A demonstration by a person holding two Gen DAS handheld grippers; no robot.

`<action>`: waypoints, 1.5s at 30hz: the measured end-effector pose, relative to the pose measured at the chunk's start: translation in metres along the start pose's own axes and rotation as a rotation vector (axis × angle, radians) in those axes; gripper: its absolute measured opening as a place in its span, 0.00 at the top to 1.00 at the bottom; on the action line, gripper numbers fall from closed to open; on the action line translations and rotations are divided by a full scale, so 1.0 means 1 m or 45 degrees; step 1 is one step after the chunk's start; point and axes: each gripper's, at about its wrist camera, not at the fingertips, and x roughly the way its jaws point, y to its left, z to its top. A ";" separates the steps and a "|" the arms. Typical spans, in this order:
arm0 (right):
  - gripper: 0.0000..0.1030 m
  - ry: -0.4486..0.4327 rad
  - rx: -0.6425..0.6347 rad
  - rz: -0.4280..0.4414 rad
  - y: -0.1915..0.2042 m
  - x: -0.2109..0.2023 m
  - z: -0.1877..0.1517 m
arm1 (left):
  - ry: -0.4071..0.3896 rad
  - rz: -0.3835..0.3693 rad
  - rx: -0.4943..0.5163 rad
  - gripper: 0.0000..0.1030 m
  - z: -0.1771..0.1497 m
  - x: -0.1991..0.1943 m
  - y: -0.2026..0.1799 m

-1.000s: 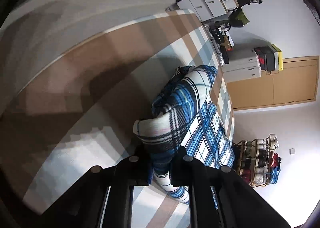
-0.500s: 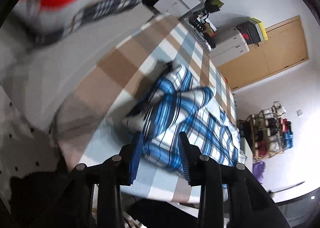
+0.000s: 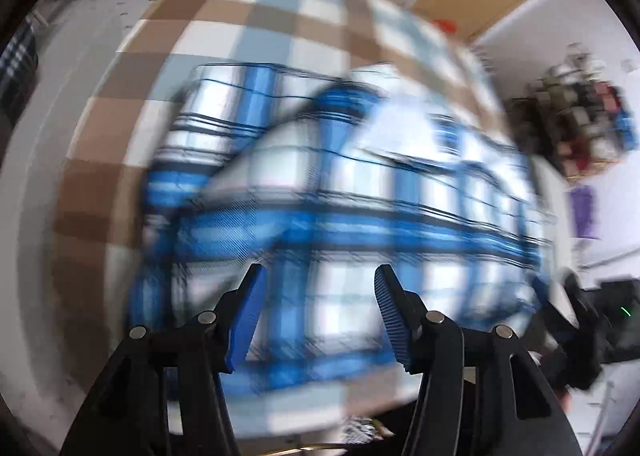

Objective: Fold large clothes

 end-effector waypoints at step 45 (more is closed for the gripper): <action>0.00 0.034 -0.304 0.045 0.031 -0.010 -0.029 | 0.413 0.326 1.313 0.99 0.049 0.074 -0.091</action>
